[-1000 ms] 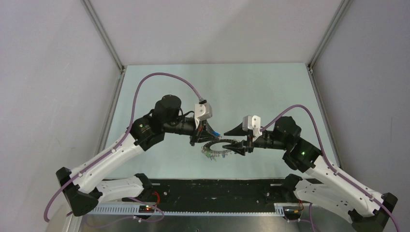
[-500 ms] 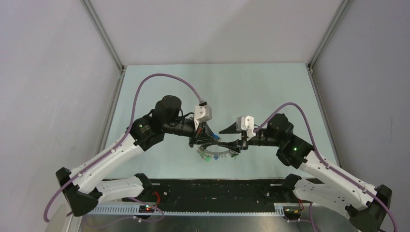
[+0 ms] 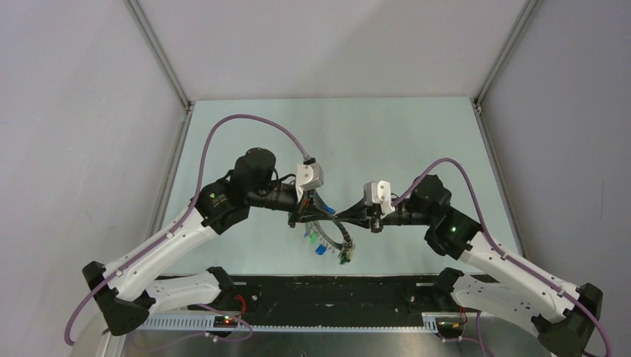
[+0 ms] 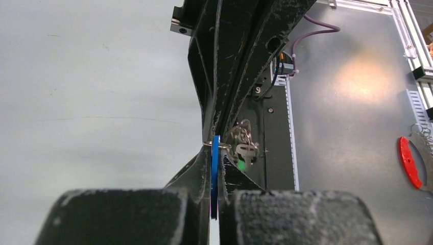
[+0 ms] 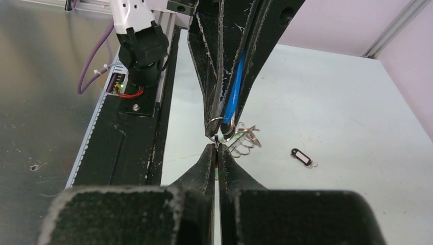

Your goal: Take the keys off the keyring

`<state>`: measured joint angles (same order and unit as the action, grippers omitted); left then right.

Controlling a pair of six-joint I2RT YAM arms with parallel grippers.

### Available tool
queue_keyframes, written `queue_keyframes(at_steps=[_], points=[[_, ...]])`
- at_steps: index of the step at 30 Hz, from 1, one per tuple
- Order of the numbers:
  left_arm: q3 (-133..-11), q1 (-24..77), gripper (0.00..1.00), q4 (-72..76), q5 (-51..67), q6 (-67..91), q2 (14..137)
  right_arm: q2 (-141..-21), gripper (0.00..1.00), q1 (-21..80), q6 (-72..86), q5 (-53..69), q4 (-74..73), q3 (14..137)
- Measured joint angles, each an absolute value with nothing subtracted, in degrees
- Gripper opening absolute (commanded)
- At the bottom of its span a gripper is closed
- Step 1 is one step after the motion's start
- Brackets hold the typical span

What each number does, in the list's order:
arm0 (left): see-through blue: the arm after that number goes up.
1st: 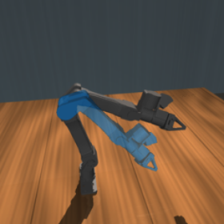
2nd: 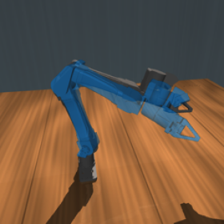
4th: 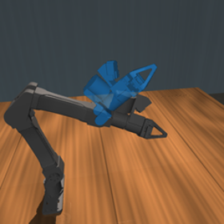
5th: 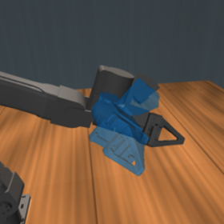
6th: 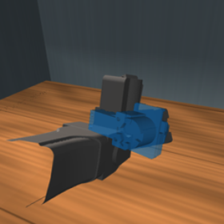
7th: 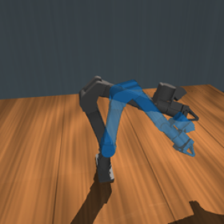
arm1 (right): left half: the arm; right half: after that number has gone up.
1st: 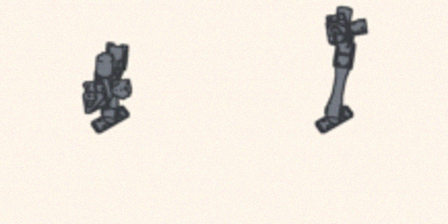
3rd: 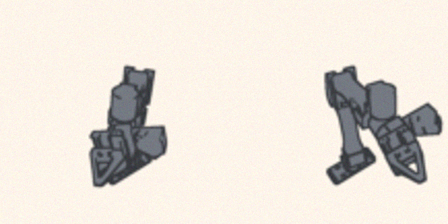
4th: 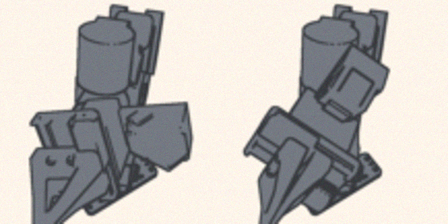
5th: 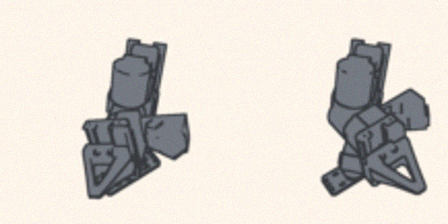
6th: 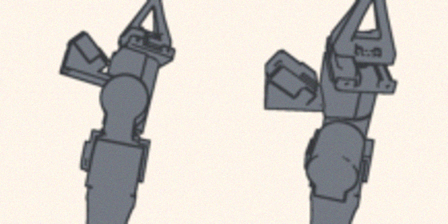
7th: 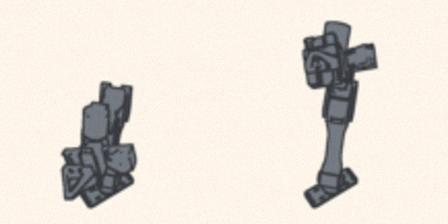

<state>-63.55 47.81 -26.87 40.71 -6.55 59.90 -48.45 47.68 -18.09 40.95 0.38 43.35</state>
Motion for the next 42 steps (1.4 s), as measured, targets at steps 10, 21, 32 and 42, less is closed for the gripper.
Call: queue_keyframes(at_steps=[10,21,32,42], points=[[-63.55,47.83,0.0,-26.79,39.13,-7.22,58.3,-44.99,0.0,45.82,-12.32,40.84,1.26,43.09],[-63.55,48.03,0.0,-25.98,38.87,-7.62,58.3,-41.89,0.0,45.23,-2.22,36.71,6.94,40.05],[-63.48,49.25,0.0,-24.47,33.71,-7.62,58.92,-41.93,0.0,46.68,12.71,21.93,10.2,39.22],[-63.48,50.04,0.0,-22.74,29.32,-7.64,60.14,-42.3,0.0,47.97,22.72,11.07,9.61,39.22]])
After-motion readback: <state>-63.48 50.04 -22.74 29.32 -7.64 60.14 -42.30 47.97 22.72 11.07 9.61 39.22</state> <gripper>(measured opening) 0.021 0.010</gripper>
